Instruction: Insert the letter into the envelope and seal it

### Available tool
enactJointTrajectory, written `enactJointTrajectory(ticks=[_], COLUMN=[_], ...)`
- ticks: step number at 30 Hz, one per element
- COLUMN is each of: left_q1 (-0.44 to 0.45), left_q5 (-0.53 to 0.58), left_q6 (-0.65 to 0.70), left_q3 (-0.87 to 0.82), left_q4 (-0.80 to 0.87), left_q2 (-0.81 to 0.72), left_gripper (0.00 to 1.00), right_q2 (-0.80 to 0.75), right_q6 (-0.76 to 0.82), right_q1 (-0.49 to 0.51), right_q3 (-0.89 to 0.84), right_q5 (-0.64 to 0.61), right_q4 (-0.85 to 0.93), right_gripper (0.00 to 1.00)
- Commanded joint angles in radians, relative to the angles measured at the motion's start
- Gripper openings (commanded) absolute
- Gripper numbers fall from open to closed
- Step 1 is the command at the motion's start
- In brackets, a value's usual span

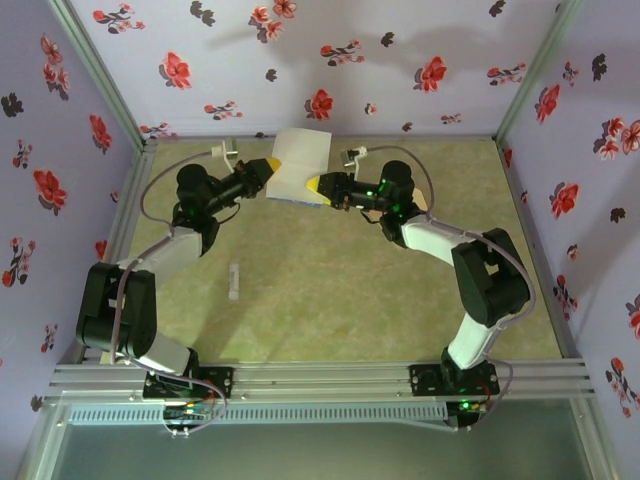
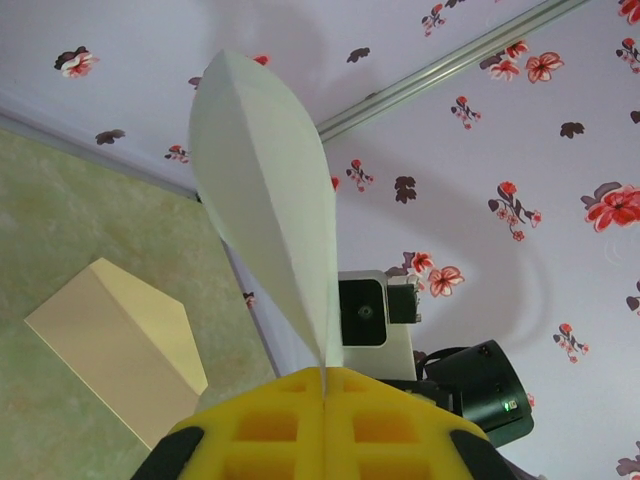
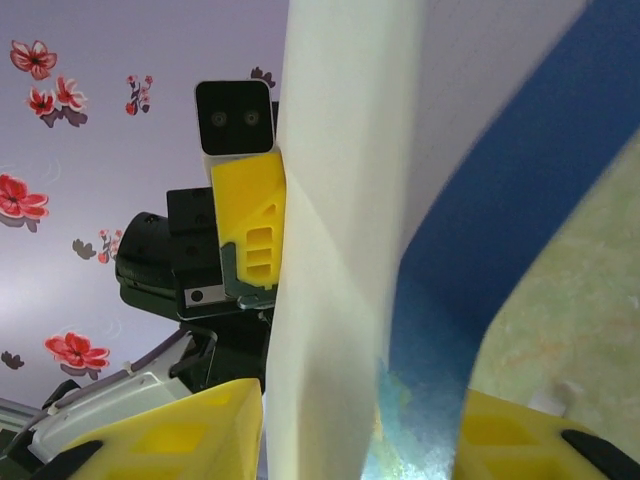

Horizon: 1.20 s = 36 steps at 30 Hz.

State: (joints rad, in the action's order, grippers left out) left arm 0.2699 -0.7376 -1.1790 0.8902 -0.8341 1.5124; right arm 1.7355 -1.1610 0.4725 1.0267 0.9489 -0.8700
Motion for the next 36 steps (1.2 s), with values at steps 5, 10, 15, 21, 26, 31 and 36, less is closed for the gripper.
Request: enactJointTrajectory(ticks=[5,10,15,21,26,31,36], left_q1=[0.001,-0.001,-0.024,-0.085,-0.087,-0.086,-0.086], left_q5=[-0.025,-0.032,-0.048,-0.074,-0.110,-0.151,-0.170], left_q6=[0.013,0.035,0.046,0.061,0.060,-0.015,0.008], left_q3=[0.029,0.024,0.030,0.073,0.098,0.095,0.087], left_q4=[-0.016,0.005,0.013,0.057,0.063,-0.035,-0.018], left_q2=[0.007,0.003,-0.015,-0.034,0.007,0.070,0.082], left_gripper=[0.00,0.02,0.47,0.72,0.75,0.70,0.63], right_q2=[0.009,0.009,0.000,-0.030,-0.048,-0.058,-0.064], right_q6=[0.000,-0.009,-0.019,-0.024,-0.025,-0.004,0.021], right_q1=[0.002,0.002,0.002,0.005,0.022,0.040,0.046], right_q3=[0.017,0.025,0.020,0.007,0.008,0.019,0.034], right_q5=[0.022,0.018,0.026,0.055,0.064,0.064,0.064], right_q4=[-0.033,-0.036,-0.038,-0.027,-0.020,0.016,0.060], right_gripper=[0.35,0.00,0.00,0.00,0.00,0.00,0.00])
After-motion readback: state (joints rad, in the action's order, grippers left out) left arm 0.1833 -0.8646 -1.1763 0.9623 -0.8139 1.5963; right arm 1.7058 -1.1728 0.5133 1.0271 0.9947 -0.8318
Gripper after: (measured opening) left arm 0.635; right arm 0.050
